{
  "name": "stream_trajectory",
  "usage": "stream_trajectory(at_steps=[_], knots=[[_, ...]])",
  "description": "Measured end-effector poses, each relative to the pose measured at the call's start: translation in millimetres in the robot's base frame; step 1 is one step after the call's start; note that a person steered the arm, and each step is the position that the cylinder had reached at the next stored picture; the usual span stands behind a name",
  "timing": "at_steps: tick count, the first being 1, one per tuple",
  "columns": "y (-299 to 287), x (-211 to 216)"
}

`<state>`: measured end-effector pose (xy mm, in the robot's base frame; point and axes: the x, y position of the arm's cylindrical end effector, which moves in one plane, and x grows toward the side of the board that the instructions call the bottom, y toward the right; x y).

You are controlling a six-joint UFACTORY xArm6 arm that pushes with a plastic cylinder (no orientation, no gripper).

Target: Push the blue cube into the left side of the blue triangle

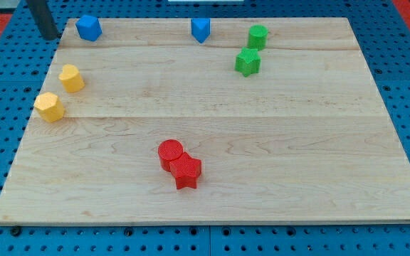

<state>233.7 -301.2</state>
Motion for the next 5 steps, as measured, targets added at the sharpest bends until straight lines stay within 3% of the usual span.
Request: stream_trajectory(at_steps=[2,3,4,5], knots=[[165,-13],[155,-6],[116,-36],[142,-43]])
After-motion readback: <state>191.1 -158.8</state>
